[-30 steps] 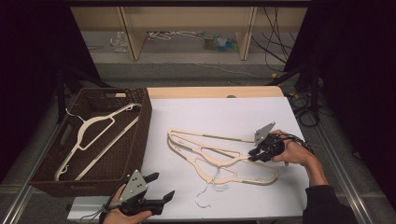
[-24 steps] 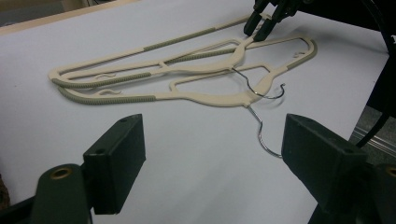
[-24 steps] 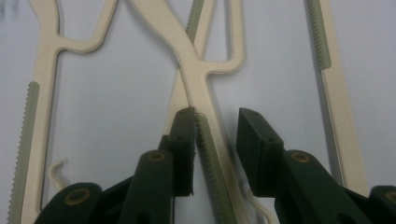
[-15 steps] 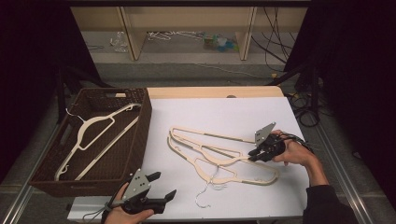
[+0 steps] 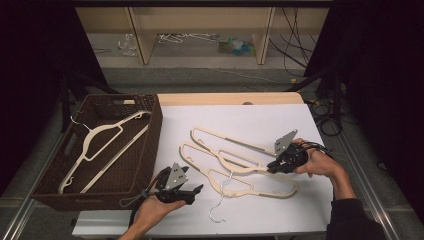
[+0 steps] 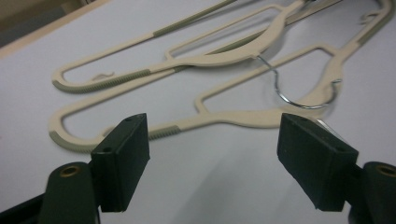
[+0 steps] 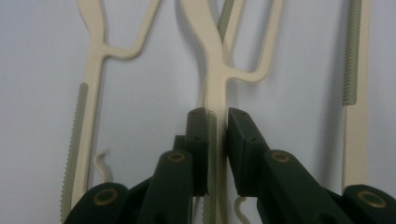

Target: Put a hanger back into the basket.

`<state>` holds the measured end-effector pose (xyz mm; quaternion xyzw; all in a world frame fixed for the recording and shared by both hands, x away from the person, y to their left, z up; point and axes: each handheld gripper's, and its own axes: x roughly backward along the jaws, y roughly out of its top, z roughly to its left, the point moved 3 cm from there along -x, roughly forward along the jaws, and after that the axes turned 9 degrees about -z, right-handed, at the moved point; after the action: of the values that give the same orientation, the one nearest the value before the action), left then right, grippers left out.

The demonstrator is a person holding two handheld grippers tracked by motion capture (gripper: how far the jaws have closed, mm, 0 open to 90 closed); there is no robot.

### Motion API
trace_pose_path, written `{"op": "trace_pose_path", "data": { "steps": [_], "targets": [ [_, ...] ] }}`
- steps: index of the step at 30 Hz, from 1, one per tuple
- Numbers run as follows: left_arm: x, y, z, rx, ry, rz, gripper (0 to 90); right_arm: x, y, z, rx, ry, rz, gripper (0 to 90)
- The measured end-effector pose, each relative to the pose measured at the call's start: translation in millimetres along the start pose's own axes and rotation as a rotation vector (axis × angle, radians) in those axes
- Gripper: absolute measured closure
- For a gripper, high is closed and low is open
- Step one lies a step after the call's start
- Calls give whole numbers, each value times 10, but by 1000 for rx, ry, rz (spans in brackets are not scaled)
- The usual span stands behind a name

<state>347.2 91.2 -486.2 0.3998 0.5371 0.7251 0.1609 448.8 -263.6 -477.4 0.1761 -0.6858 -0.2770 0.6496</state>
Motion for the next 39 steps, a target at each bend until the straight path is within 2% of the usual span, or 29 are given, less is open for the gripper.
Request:
{"op": "trace_pose_path", "data": {
  "steps": [1, 3, 4, 5, 6, 8, 9, 10, 11, 13, 16, 18, 19, 22, 25, 26, 27, 29, 32, 34, 39],
  "targets": [
    [-44, 13, 30, -46, 13, 3, 253, 0, 0, 0, 0, 0, 0, 797],
    [-149, 17, 42, -53, 15, 11, 261, 17, 15, 17, 2, 7, -1, 797],
    [-201, 20, 47, -70, 26, 14, 263, 26, 25, 30, 2, 15, 1, 796],
    [-300, 29, 42, -105, 28, 18, 268, 49, 50, 51, 7, 10, 7, 796],
    [-343, 38, 39, -118, 27, 24, 272, 66, 68, 61, 8, 14, 7, 796],
    [-401, 46, 22, -114, 16, 23, 278, 82, 92, 71, 8, 18, 2, 795],
    [-431, 52, 23, -124, 15, 29, 278, 104, 122, 84, 15, 17, 5, 795],
    [-506, 70, 21, -158, 19, 41, 283, 120, 160, 105, 24, 18, 8, 794],
    [-506, 70, 21, -158, 19, 41, 287, 120, 160, 105, 24, 18, 8, 794],
    [-606, 70, 13, -185, 12, 43, 288, 122, 189, 120, 40, 20, 11, 792],
    [-717, 42, 41, -196, 14, 58, 300, 122, 210, 157, 47, 29, 21, 791],
    [-809, 22, 46, -228, 10, 57, 315, 130, 220, 170, 51, 32, 15, 791],
    [-831, 25, 43, -250, 4, 52, 323, 135, 223, 173, 51, 31, 15, 791],
    [-860, 33, 35, -248, -5, 45, 331, 142, 226, 172, 55, 28, 10, 791],
    [-902, 64, 26, -269, -8, 31, 358, 143, 230, 180, 58, 31, 11, 791],
    [-914, 78, 20, -287, -14, 36, 358, 147, 231, 190, 53, 35, 16, 790],
    [-931, 87, 9, -287, -17, 30, 359, 146, 234, 195, 50, 40, 16, 790],
    [-975, 100, -29, -319, -44, 31, 386, 143, 241, 195, 61, 40, 10, 790],
    [-1007, 99, -48, -342, -51, 34, 393, 152, 242, 201, 57, 42, 10, 790],
    [-1019, 118, -52, -338, -60, 23, 397, 152, 241, 206, 56, 47, 11, 789],
    [-1029, 194, -59, -369, -79, 13, 449, 151, 244, 209, 56, 52, 9, 791]
  ]
}}
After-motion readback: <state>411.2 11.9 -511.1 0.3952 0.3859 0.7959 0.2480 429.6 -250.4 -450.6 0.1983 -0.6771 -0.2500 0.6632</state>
